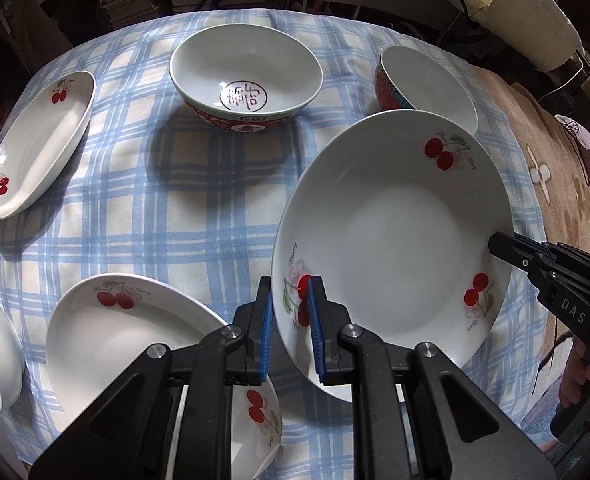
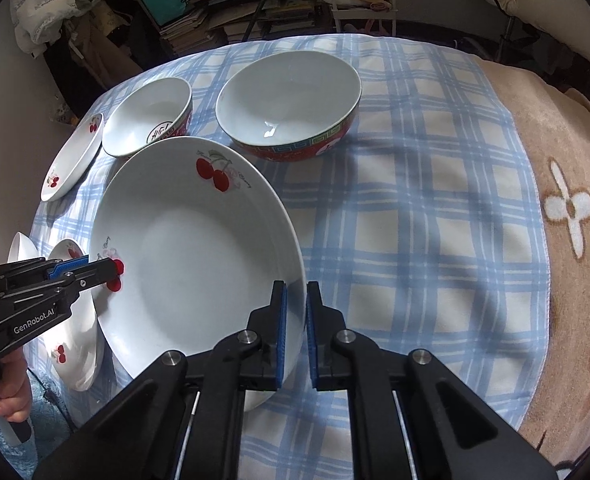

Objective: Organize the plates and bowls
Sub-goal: 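Lower the held plate with both grippers onto the other cherry plate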

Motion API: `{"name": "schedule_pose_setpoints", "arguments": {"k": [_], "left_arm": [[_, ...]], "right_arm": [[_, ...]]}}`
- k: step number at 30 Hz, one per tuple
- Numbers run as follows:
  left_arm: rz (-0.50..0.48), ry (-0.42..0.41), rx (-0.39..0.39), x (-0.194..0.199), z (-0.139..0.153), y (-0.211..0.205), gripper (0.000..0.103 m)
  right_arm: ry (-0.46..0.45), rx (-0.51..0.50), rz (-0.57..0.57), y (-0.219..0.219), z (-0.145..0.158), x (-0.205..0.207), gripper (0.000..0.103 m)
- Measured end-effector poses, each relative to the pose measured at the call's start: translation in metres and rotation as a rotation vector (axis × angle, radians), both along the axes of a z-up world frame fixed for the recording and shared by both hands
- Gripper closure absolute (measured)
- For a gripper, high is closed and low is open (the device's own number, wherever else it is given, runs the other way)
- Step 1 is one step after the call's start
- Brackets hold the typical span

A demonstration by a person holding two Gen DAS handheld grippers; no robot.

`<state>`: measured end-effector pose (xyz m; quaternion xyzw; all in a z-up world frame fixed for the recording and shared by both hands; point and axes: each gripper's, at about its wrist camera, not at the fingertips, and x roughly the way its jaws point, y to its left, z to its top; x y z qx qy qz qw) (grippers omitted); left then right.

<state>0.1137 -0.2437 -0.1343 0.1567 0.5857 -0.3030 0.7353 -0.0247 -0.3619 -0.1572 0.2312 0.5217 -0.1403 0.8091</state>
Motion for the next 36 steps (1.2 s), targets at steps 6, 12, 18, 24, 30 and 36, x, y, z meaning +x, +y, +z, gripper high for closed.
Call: {"name": "schedule_pose_setpoints", "arguments": {"k": [6,12,18,24,30,36], "left_arm": [[0.008,-0.029,0.001,-0.002,0.017,0.010,0.087],[0.035,-0.053,0.015,-0.003,0.028,0.031,0.087],[0.067,-0.081,0.025,-0.004,0.042,0.062,0.087],[0.105,-0.093,0.031,-0.005,0.050,0.096,0.087],[0.119,-0.098,0.052,-0.011,0.045,0.128,0.087],[0.145,-0.090,0.066,-0.013,0.039,0.152,0.087]], "right_arm": [[-0.031,0.010,0.003,0.009,0.011,0.000,0.092],[-0.049,0.002,0.034,0.030,0.022,0.003,0.092],[-0.075,-0.006,0.074,0.058,0.034,0.010,0.092],[-0.092,-0.026,0.117,0.088,0.044,0.022,0.092],[-0.094,-0.040,0.154,0.115,0.046,0.032,0.092],[-0.093,-0.047,0.188,0.136,0.045,0.040,0.092]]}}
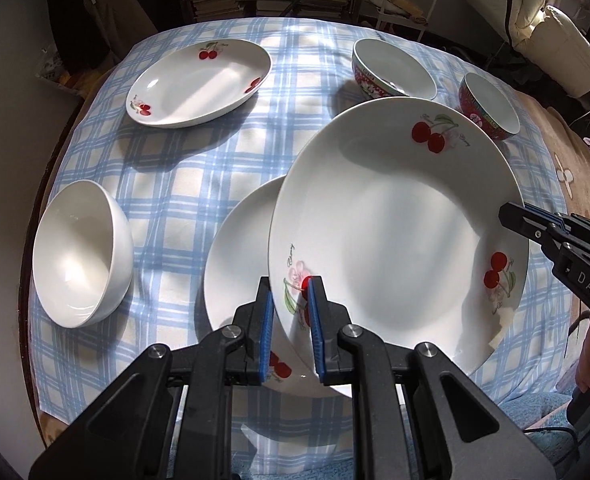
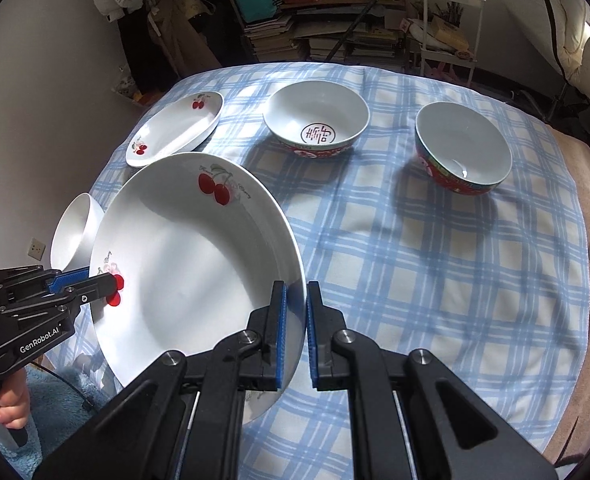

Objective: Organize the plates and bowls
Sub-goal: 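Lower the held plate with both grippers onto the other cherry plate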

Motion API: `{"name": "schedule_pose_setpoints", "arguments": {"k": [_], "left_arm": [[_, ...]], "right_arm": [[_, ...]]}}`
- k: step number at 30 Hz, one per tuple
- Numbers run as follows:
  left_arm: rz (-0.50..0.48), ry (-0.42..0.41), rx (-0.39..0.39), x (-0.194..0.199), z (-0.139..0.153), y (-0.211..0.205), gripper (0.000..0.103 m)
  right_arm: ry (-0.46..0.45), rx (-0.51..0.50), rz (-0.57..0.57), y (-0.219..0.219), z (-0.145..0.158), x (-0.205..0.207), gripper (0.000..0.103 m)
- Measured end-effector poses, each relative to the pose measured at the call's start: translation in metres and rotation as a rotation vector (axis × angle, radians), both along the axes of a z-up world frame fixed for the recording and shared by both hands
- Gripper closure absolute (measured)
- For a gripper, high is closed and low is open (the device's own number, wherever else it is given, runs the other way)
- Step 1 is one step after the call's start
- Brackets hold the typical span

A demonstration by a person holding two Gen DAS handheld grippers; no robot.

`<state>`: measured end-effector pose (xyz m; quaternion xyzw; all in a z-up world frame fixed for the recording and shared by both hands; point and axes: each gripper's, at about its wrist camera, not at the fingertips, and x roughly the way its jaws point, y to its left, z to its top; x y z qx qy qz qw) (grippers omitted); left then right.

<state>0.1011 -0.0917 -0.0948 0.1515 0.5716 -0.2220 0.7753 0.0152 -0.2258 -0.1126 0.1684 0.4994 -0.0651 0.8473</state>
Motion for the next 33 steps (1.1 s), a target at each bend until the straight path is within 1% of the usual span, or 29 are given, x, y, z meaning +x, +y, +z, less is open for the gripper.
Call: {"name": "schedule_pose_setpoints", "arguments": {"k": [11,15,19,26,33], "left_arm": [[0.039,0.011,0.006,0.001,-0.005,0.030,0.087],[0.068,0.046,0.008,0.005,-0.016,0.041,0.087],[0.092,0.058,0.015,0.006,-0.027,0.050,0.087],[0.107,0.094,0.009,0.003,-0.042,0.053,0.086],[0.122,0.096,0.017,0.006,-0.048,0.052,0.086]], "right_arm": [[0.018,-0.001,0.034,0.030,-0.008,0.014,0.092],[0.016,0.011,0.031,0.039,-0.014,0.016,0.092],[0.021,0.016,0.036,0.048,-0.023,0.017,0.092],[0.018,0.026,0.027,0.048,-0.029,0.019,0.092],[0.029,0.033,0.023,0.047,-0.039,0.021,0.092]]}}
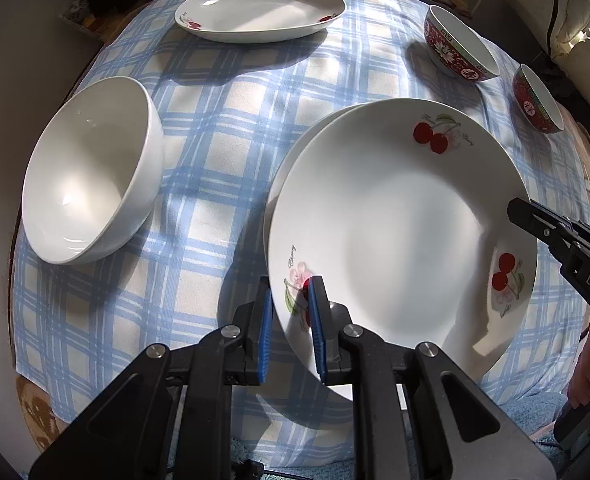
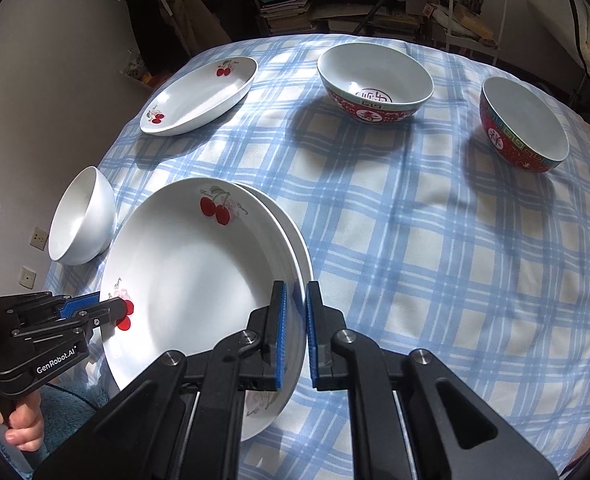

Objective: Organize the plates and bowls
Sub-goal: 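Lower the held plate with both grippers onto the other cherry plate, then open both grippers to release the stacked plate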

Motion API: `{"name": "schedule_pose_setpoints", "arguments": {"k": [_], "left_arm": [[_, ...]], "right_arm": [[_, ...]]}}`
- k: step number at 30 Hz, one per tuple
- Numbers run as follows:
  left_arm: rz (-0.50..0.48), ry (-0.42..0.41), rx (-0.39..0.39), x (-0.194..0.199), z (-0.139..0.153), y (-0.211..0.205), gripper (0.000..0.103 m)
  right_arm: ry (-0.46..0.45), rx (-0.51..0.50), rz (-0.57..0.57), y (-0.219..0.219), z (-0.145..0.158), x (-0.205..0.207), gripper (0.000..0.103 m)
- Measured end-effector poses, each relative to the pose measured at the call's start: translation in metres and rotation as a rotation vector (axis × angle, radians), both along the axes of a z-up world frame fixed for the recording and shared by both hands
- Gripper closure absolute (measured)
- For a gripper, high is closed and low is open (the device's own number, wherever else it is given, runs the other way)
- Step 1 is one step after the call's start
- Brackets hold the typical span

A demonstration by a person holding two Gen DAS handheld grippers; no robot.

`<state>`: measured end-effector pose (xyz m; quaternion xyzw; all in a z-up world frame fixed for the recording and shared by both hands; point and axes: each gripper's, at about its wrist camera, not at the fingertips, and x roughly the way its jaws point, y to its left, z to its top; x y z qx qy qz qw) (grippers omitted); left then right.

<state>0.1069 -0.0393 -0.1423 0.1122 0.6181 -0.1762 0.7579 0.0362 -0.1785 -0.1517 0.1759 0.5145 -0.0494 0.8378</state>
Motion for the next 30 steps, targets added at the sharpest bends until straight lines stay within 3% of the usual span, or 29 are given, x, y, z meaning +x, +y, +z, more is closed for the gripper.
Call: {"name": "schedule_pose_setpoints", "arguments": {"k": [7,12,30], "left_arm": [[0.018,-0.013,0.006,0.007,-0.005,-0.002,0.086],[0.059,0.026,-0.036,0.016,-0.011,0.005,0.086],[0.025,-0.032,0.021,0.007,-0.009,-0.001,0.086]], "right_arm": [[0.013,0.006,-0.025,-0.002,-0.011,0.008,0.092],[0.009,-0.011,-0.010,0.002,-0.013,0.011,0.093],[0.001,0.007,-0.022,-0.005,-0.018,0.007,0.093]]}}
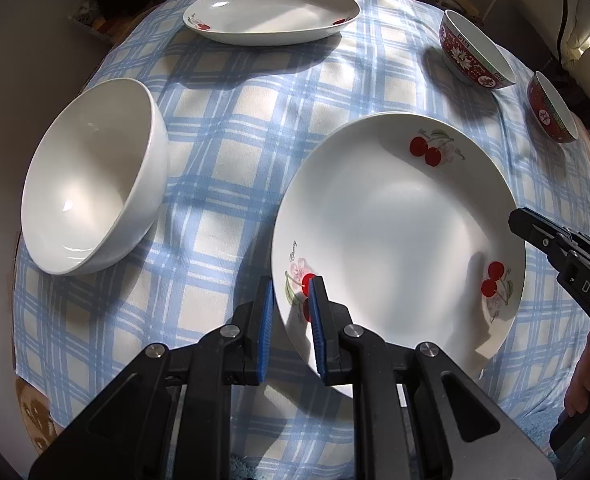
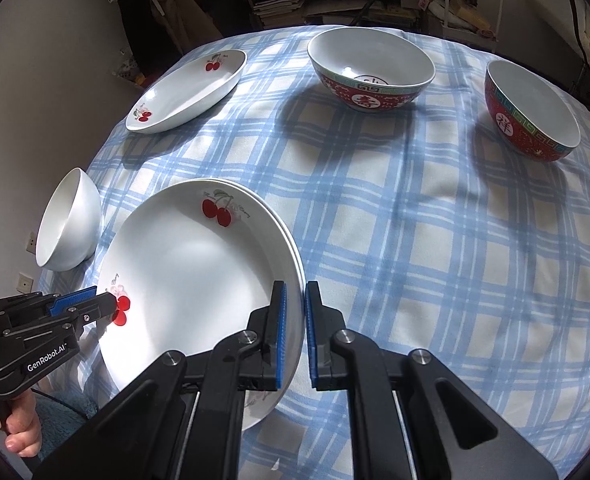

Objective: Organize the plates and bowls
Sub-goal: 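Open both grippers to release the stacked plate, then move both tools to the rims of another cherry plate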

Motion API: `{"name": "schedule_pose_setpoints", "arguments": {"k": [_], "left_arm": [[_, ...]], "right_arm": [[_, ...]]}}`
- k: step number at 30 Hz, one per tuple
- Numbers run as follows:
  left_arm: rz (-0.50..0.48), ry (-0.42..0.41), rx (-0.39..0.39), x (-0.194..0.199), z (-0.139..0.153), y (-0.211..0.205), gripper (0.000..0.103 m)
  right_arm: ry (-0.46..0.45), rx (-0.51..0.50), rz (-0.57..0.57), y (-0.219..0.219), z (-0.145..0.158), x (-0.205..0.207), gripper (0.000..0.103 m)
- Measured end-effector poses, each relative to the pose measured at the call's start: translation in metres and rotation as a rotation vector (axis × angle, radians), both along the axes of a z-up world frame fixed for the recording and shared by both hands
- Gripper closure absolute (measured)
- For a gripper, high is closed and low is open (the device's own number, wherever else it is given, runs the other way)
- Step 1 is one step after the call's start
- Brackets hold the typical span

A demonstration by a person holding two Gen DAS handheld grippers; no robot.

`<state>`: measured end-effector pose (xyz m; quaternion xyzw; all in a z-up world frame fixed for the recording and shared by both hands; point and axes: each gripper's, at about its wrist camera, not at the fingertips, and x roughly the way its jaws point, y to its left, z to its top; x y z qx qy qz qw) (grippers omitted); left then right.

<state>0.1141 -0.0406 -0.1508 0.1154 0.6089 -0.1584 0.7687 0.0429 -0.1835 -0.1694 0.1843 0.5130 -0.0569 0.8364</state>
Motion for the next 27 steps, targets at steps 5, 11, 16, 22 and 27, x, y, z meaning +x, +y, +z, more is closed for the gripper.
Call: {"name": "schedule_pose_setpoints", "arguments": {"k": [5,11,16,22,27], "left_arm": [[0.006,0.003,0.006,0.002,-0.003,0.002,0.086],[0.005,-0.014,0.018,0.002,0.000,0.004,0.085],[-0.003,-0.063,0.015,-0.002,0.014,0.006,0.081],[0.012,-0.120,0.017,-0.003,0.032,0.011,0.065],[0.023,-0.208,0.049,-0.003,0.053,0.015,0.047]], "right_arm": [[0.005,-0.001,0.000,0.000,0.000,0.000,0.093],[0.010,-0.004,-0.002,-0.001,-0.001,0.000,0.093],[0.007,-0.006,-0.030,-0.004,0.001,-0.001,0.092],[0.016,-0.013,-0.033,-0.004,0.005,0.000,0.079],[0.005,-0.041,-0.033,-0.005,0.014,0.000,0.049]]}}
